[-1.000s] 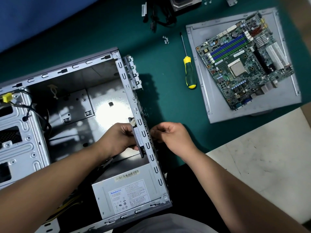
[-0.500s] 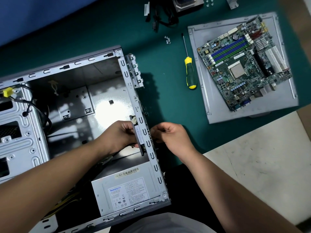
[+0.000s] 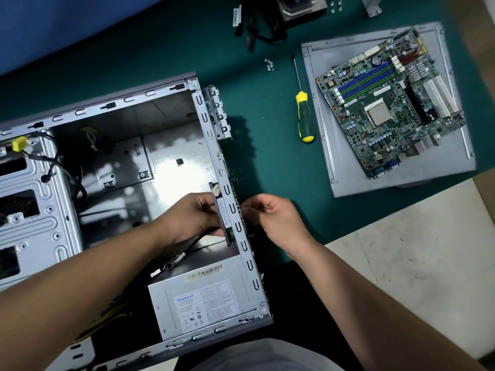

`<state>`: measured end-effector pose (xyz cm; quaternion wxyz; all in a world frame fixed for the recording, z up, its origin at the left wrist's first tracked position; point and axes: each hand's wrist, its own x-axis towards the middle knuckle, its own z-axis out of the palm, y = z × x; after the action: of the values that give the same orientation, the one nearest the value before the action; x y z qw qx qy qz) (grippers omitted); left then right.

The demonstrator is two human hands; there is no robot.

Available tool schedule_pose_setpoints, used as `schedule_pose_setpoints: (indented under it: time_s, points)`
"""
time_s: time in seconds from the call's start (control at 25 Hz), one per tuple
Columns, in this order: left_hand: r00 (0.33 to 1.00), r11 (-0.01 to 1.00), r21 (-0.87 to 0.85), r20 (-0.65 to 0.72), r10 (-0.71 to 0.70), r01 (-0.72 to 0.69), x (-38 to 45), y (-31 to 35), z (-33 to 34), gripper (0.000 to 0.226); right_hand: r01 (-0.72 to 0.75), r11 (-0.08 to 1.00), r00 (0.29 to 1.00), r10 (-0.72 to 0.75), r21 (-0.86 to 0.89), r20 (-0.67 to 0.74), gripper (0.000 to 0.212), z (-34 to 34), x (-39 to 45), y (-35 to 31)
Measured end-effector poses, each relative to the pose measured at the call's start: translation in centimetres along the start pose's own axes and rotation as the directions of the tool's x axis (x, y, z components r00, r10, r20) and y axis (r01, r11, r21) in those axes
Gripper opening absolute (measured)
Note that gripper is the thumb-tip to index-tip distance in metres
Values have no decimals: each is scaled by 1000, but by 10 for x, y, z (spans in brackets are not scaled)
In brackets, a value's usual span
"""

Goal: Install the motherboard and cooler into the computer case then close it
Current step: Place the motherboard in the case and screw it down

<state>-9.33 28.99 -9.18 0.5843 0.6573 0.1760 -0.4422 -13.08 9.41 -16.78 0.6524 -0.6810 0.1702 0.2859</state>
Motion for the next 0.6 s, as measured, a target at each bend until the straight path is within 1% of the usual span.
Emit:
schedule_pose_setpoints:
  time_s: [0.16,0.28,0.32,0.4,0.44,0.48,0.6]
  points:
    - [999,997,75,-7,37,-36,1,-2,-2,17,-18,999,1000,18,-40,3,30,-4,2,-2]
    - [997,993,94,-28,70,-67,2,-4,-2,15,-20,996,999,22,-83,25,26,-7,5,-8]
    - [996,992,97,-24,81,-79,1,-4,-2,15,-20,996,999,24,-92,37,22,-7,6,-11]
    - [995,989,107,-22,101,-98,2,-5,-2,15,-23,992,997,31,-126,67,6,-8,8,-15]
    - [994,988,108,-27,109,-106,3,-5,-2,16,-31,990,996,43,-141,83,4,-8,10,-18]
    - [993,988,106,-32,117,-113,3,-5,-2,16,-50,987,993,65,-150,95,8,-8,11,-20]
    - [991,986,110,-32,128,-124,3,-7,-2,15,-102,973,982,132,-207,135,11,-7,16,-24]
